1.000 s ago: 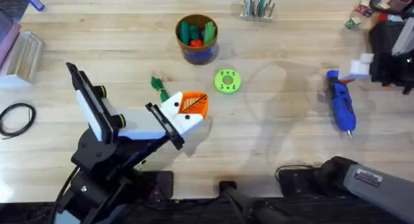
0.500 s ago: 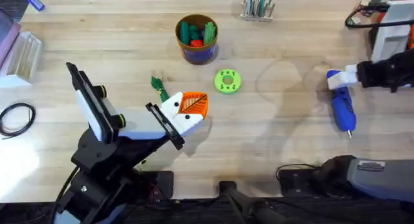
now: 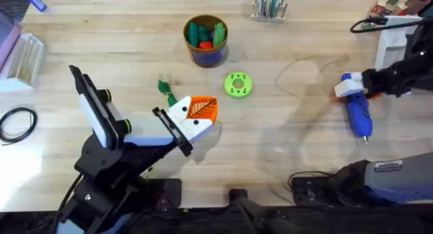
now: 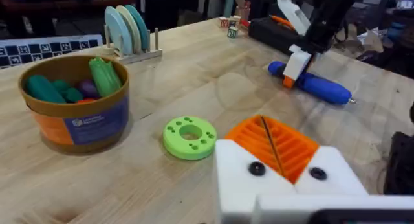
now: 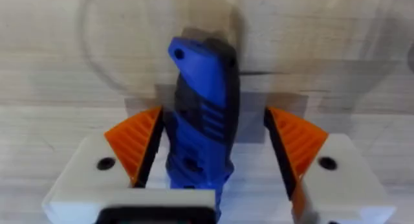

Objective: Pick up the gripper from the table and insert it into the empty holder that is missing its gripper. Then pick up a screw, insert it into the mounting hole, and use the screwdriver to tighten it. Finally, clean up the table by picking up the vegetable and placing it into the bucket.

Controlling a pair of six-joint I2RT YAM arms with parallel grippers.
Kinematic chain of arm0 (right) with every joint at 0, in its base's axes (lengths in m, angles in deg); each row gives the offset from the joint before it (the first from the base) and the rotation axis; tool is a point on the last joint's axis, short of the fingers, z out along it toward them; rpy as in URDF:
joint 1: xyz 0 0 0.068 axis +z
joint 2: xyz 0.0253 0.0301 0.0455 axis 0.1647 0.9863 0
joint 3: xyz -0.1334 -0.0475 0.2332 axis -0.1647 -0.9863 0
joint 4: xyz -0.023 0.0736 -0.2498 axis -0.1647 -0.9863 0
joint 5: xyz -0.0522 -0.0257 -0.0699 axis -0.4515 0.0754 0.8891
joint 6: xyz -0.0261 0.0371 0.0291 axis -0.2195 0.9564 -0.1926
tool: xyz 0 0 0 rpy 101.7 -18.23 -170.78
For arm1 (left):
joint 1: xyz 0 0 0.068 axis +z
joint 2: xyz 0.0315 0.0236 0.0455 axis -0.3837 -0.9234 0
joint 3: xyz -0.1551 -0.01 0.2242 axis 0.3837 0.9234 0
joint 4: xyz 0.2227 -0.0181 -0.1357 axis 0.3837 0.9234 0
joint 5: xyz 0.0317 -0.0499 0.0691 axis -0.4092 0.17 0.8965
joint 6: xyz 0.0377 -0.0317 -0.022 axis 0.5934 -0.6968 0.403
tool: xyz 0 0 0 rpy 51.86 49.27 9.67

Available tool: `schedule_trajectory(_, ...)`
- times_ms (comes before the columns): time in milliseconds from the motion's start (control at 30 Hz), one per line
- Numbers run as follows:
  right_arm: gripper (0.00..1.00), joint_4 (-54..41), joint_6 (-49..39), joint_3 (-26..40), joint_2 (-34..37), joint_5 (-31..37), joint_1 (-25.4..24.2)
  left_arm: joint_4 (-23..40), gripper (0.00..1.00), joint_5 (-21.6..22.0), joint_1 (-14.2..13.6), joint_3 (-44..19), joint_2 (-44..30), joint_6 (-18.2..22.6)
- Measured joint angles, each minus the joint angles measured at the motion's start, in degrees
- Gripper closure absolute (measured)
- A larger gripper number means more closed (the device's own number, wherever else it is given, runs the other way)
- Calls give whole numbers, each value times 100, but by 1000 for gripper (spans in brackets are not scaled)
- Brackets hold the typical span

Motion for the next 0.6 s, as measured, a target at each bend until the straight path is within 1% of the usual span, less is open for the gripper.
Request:
schedule_trajectory(200, 116, 134, 21, 2, 11, 7, -18, 0, 989, 0, 0, 0, 0, 0)
schedule_trajectory(233, 141, 142, 22, 2, 10, 11, -24, 0, 989, 0, -1, 0, 0, 0)
schedule_trajectory(267, 191, 157, 20, 2, 9, 25, -28, -2, 989, 0, 1, 0, 0, 0)
schedule_trajectory(300, 286, 183, 29, 4, 11, 15, -35, -1, 989, 0, -1, 0, 1, 0)
schedule_trajectory(433, 722, 240, 34, 20, 33, -18, -53, 0, 989, 0, 1, 0, 1, 0)
schedule_trajectory(500, 893, 277, -7, 20, 33, -22, -57, 0, 989, 0, 1, 0, 0, 0)
schedule_trajectory(533, 965, 296, 2, 20, 27, -54, -57, 0, 989, 0, 1, 0, 0, 0)
schedule_trajectory(600, 975, 273, 4, 15, -7, -158, -48, -2, 989, 0, 1, 0, 0, 0)
